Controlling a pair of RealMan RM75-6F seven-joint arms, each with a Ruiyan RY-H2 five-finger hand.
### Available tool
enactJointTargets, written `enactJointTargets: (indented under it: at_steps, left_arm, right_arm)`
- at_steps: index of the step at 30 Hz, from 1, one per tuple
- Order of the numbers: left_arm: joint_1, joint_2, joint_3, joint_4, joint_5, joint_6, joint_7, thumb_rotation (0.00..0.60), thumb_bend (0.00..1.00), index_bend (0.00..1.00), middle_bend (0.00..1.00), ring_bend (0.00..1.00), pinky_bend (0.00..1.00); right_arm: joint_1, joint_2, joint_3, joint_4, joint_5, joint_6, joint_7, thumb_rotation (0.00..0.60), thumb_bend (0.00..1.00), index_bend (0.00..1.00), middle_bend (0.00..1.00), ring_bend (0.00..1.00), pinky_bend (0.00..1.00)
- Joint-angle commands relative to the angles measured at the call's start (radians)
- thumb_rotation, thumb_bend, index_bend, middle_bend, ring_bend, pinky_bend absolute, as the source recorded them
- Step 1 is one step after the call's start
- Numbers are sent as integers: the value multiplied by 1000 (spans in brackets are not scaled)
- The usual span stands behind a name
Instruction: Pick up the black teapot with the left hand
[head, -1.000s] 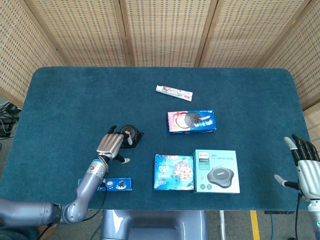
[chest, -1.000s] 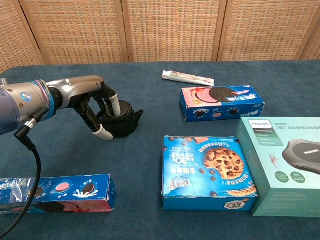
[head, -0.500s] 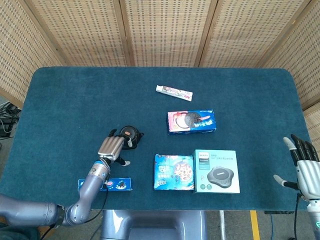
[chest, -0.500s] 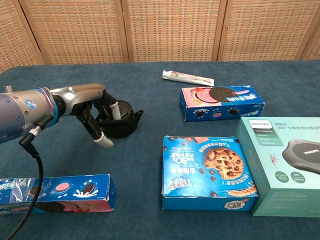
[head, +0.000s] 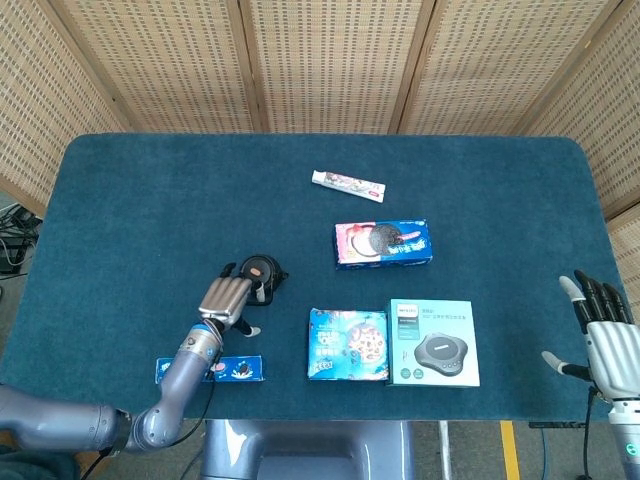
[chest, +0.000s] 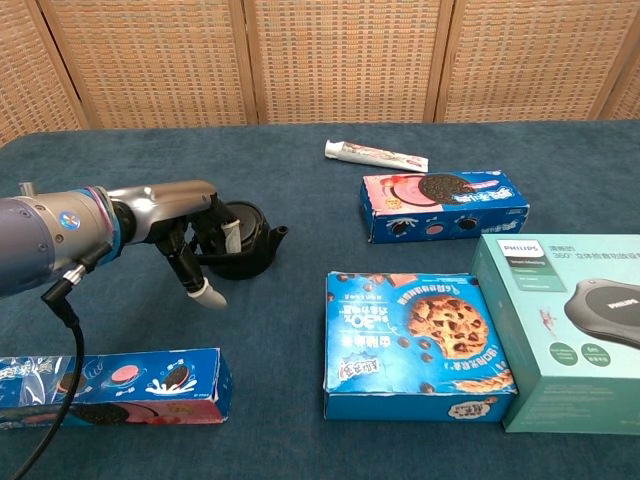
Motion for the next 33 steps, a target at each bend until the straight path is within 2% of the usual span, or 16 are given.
enactJointTargets:
  at_steps: [1, 12, 19, 26, 29, 31, 33]
  left_arm:
    - [-3, -8, 9, 10, 15, -2, 0, 600, 0, 477, 390, 316, 0]
    - [-12, -31, 34, 49, 66, 2, 17, 600, 0, 494, 397, 320, 0]
    - [-15, -37, 52, 51, 59, 15, 54, 600, 0, 684, 567, 430, 0]
    - [-18, -25, 51, 55, 48, 1, 61, 600, 0, 805, 699, 484, 0]
    - [-17, -10, 46, 53, 57, -15, 46, 597, 0, 907, 788, 514, 0]
    - [-12, 5, 44, 55, 88, -32, 18, 536, 0, 980, 864, 546, 0]
    - [1, 21, 42, 68, 157, -56, -38, 446, 0, 1000, 932, 591, 0]
  right_arm:
    - [1, -1, 0, 1, 2, -2, -1, 600, 0, 0, 0, 0, 0]
    - [3, -3, 0, 4, 5, -7, 2, 600, 0, 0, 0, 0, 0]
    - [3, -2, 1, 4, 6, -6, 4, 600, 0, 0, 0, 0, 0]
    - [4, -3, 1, 3, 5, -6, 3, 600, 0, 0, 0, 0, 0]
    - [4, -3, 1, 3, 5, -6, 2, 600, 0, 0, 0, 0, 0]
    - [4, -4, 0, 2, 4, -6, 1, 600, 0, 0, 0, 0, 0]
    - [4, -4, 0, 1, 4, -5, 0, 600, 0, 0, 0, 0, 0]
